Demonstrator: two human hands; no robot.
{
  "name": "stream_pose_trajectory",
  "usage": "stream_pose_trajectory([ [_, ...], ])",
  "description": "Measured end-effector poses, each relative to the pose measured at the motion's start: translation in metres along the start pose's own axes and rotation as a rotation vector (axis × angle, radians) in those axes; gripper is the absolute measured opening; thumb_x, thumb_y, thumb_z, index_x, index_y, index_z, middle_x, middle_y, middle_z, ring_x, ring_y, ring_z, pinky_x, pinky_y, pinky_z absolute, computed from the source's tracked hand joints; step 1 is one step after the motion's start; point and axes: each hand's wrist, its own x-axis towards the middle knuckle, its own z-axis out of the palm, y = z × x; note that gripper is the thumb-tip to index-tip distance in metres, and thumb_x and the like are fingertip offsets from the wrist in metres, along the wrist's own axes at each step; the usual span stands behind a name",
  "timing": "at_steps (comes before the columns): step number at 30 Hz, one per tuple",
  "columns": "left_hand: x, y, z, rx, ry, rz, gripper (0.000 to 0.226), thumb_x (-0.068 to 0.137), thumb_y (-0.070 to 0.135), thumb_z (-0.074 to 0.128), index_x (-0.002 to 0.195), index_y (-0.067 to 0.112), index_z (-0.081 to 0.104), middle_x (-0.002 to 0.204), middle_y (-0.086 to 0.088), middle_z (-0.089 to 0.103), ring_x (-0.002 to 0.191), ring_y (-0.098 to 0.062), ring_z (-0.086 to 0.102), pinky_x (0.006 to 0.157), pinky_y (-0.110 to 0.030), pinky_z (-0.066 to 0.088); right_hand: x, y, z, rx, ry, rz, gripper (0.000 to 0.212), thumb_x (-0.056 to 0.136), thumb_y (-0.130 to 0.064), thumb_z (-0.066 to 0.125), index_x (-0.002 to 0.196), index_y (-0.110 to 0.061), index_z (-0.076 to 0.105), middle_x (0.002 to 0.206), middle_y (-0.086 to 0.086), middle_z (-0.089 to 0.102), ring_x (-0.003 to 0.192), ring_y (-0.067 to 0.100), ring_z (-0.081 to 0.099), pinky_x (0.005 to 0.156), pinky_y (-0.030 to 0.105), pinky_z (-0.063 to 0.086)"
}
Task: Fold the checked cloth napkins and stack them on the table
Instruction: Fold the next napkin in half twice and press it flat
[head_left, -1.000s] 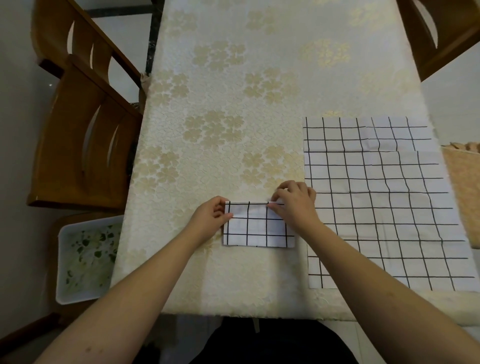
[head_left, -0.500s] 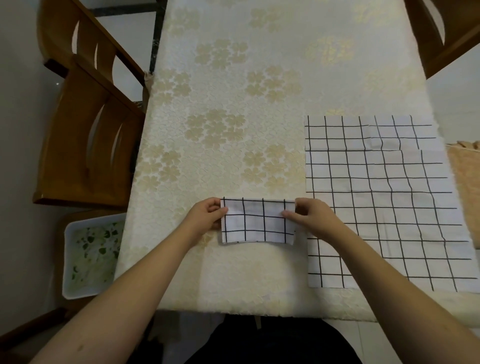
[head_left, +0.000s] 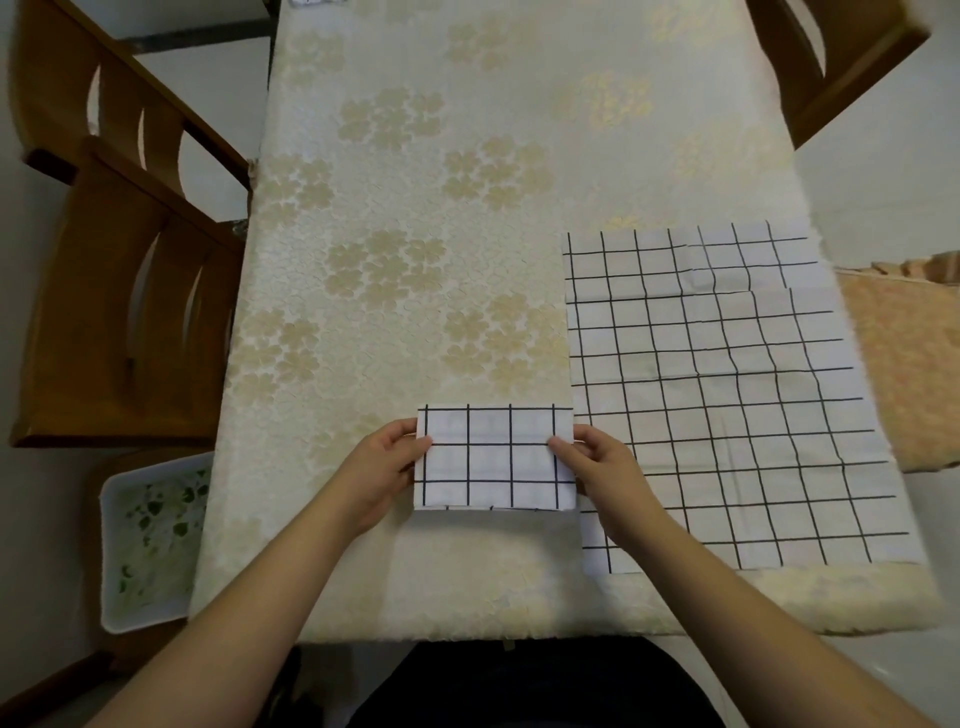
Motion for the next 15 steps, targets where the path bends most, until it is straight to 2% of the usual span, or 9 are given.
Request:
stream_pose_trajectory([
  [2, -0.008, 0.005, 0.001, -0.008, -0.013, 0.014, 0.022, 0.098, 0.001, 0.05, 0.114, 0.011, 0.061, 0.1, -0.003, 0.075, 0.09, -0.014, 0.072, 0.074, -0.024, 0.058, -0.006, -0.004, -0.002, 0.032, -0.021, 0.014, 0.027, 0.088, -0.028, 0.071, 0.111, -0.015, 0.065, 0.09, 0.013, 0.072, 0.09, 0.028, 0.071, 0.088, 0.043, 0.054],
  [3, -0.012, 0.008, 0.002, -0.011, -0.014, 0.023, 0.023, 0.097, 0.0, 0.051, 0.114, 0.011, 0.061, 0.101, -0.003, 0.075, 0.091, -0.015, 0.072, 0.076, -0.025, 0.058, -0.01, -0.006, -0.002, 0.014, -0.042, -0.003, 0.025, 0.089, -0.025, 0.069, 0.111, -0.013, 0.067, 0.095, 0.017, 0.073, 0.094, 0.029, 0.071, 0.088, 0.044, 0.055],
  [4, -0.016, 0.01, 0.004, -0.009, -0.012, 0.034, 0.023, 0.097, 0.0, 0.051, 0.114, 0.011, 0.061, 0.102, -0.003, 0.075, 0.091, -0.016, 0.071, 0.078, -0.026, 0.058, -0.016, -0.009, -0.001, -0.009, -0.058, -0.021, 0.021, 0.09, -0.021, 0.068, 0.109, -0.013, 0.069, 0.095, 0.018, 0.073, 0.095, 0.029, 0.071, 0.085, 0.043, 0.058],
  [6, -0.024, 0.015, 0.005, 0.003, 0.001, 0.053, 0.022, 0.095, 0.0, 0.054, 0.114, 0.009, 0.062, 0.103, -0.005, 0.074, 0.093, -0.018, 0.071, 0.081, -0.029, 0.057, -0.028, -0.013, 0.001, -0.032, -0.054, -0.042, 0.016, 0.092, -0.014, 0.066, 0.106, -0.01, 0.07, 0.09, 0.009, 0.076, 0.09, 0.024, 0.073, 0.074, 0.031, 0.058],
  [8, -0.03, 0.016, 0.004, 0.059, 0.037, 0.082, 0.025, 0.093, 0.004, 0.061, 0.117, 0.006, 0.062, 0.105, -0.008, 0.074, 0.097, -0.021, 0.07, 0.083, -0.03, 0.055, -0.04, -0.017, 0.002, -0.031, -0.018, -0.053, 0.014, 0.092, -0.01, 0.065, 0.105, -0.008, 0.07, 0.09, 0.006, 0.077, 0.088, 0.021, 0.073, 0.07, 0.026, 0.057],
  [12, -0.042, 0.014, -0.001, 0.192, 0.08, 0.136, 0.035, 0.086, 0.01, 0.073, 0.119, 0.005, 0.062, 0.108, -0.01, 0.071, 0.099, -0.02, 0.068, 0.082, -0.026, 0.052, -0.068, -0.013, 0.005, -0.012, 0.096, -0.082, 0.015, 0.089, -0.013, 0.069, 0.103, -0.006, 0.071, 0.094, 0.011, 0.076, 0.093, 0.03, 0.072, 0.082, 0.044, 0.059],
  [14, -0.054, 0.014, 0.0, 0.232, 0.053, 0.164, 0.029, 0.086, 0.01, 0.072, 0.113, 0.009, 0.061, 0.104, -0.008, 0.07, 0.094, -0.018, 0.068, 0.078, -0.025, 0.052, -0.087, -0.007, 0.01, 0.006, 0.149, -0.088, 0.018, 0.088, -0.012, 0.07, 0.104, -0.002, 0.068, 0.094, 0.012, 0.076, 0.091, 0.03, 0.072, 0.076, 0.041, 0.06],
  [15, -0.062, 0.014, 0.0, 0.247, 0.037, 0.176, 0.025, 0.087, 0.011, 0.071, 0.11, 0.011, 0.061, 0.101, -0.006, 0.07, 0.091, -0.017, 0.067, 0.075, -0.026, 0.052, -0.099, -0.004, 0.014, 0.02, 0.172, -0.093, 0.017, 0.088, -0.011, 0.069, 0.104, -0.002, 0.068, 0.094, 0.01, 0.076, 0.089, 0.027, 0.073, 0.068, 0.033, 0.059],
])
